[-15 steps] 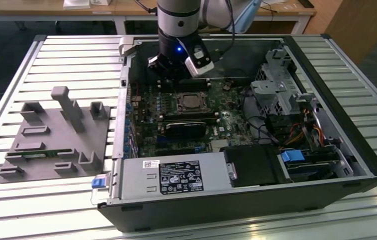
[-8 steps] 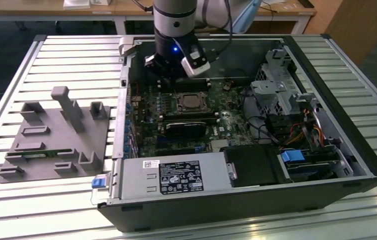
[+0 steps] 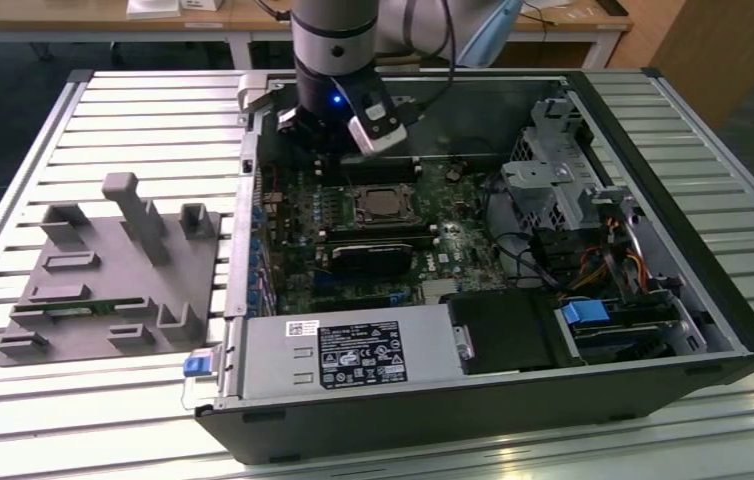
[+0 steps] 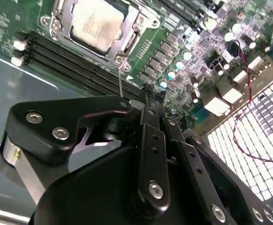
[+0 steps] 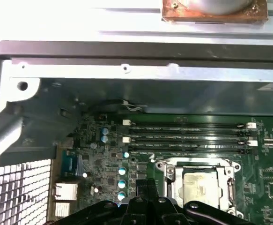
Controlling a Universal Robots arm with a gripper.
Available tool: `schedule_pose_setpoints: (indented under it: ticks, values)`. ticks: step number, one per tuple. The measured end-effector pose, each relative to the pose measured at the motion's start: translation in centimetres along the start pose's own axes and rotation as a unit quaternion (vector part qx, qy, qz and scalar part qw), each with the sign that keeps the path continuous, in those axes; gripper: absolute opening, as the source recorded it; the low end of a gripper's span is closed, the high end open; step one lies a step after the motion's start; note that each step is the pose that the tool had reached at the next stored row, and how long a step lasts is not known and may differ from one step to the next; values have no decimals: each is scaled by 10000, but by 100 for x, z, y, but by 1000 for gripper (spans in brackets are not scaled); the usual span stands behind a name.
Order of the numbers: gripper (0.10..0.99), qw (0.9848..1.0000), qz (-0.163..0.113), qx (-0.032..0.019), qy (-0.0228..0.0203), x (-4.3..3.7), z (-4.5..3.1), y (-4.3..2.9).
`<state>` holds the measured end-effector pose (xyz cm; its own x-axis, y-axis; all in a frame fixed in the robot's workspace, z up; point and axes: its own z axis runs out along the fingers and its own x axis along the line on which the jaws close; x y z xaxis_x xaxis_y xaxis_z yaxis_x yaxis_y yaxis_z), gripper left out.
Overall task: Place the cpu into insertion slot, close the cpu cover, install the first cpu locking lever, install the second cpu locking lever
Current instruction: 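Install the first cpu locking lever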
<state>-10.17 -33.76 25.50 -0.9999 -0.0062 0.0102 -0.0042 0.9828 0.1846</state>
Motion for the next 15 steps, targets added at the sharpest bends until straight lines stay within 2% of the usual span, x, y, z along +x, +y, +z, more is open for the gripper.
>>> schedule_pose_setpoints:
  ticks: [2, 6, 8, 10, 15]
  values:
    - [102, 10000, -2, -94, 0, 16, 1, 0]
    - [102, 9993, -4, -364, -1, 41, 1, -1]
    - [102, 9990, -5, -448, -2, 50, 3, -2]
    - [102, 9988, -6, -492, -3, 50, 13, -4]
    - [102, 9985, -6, -545, -2, 51, 47, -11]
